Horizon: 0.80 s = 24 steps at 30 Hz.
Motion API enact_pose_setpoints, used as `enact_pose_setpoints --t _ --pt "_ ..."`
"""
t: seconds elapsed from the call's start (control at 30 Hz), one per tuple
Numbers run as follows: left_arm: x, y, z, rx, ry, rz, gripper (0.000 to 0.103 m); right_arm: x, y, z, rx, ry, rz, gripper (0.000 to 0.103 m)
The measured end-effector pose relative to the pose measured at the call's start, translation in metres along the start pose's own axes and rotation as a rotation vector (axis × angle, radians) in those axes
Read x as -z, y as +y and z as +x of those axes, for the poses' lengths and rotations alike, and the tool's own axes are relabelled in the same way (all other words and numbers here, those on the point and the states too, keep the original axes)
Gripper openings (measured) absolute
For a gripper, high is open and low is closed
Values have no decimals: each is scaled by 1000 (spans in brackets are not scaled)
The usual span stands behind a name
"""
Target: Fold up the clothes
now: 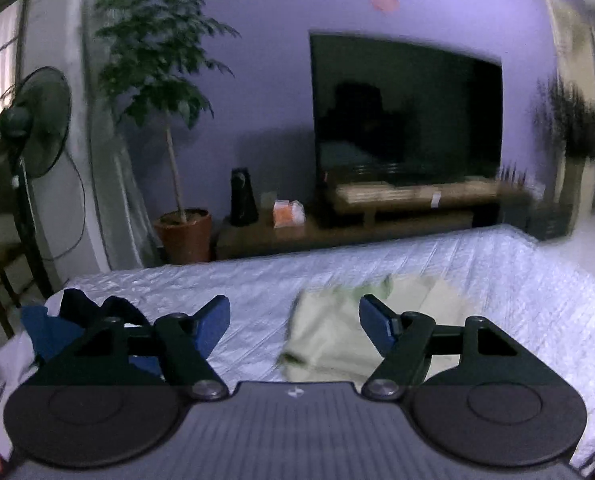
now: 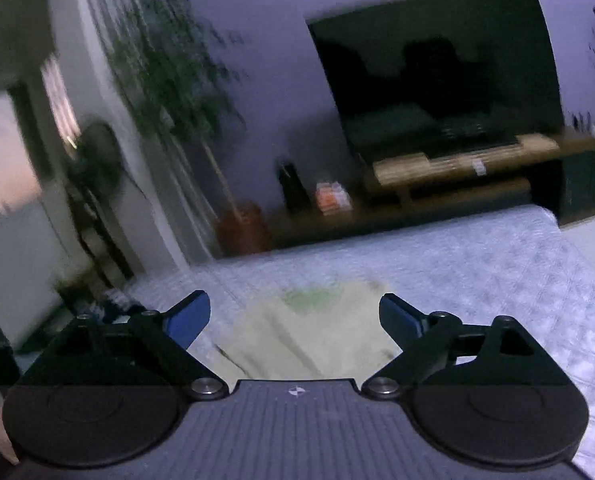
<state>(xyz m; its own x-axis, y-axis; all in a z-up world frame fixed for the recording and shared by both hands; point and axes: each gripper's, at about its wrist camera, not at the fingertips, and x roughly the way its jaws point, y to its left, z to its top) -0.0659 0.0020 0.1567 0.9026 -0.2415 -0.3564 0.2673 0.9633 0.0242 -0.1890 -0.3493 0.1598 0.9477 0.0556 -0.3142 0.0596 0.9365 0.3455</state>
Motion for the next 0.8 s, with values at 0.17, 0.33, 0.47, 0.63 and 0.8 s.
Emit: enact_pose_setpoints --t 0.17,0.33,0.47,0.63,0.8 --pt "-26 4 -81 122 -144 -227 78 7 44 -70 -248 -99 -74 95" --pt "-20 23 -116 122 -193 -491 97 21 55 -115 -237 -182 -210 95" --pt "-5 40 -110 -121 44 -653 60 20 29 -125 -18 -186 -76 95" --pt "-7 38 -147 -156 -12 -616 65 13 -23 -165 111 -290 172 95" --pt "-12 29 -136 -153 35 -612 82 12 -32 -184 191 -346 121 95"
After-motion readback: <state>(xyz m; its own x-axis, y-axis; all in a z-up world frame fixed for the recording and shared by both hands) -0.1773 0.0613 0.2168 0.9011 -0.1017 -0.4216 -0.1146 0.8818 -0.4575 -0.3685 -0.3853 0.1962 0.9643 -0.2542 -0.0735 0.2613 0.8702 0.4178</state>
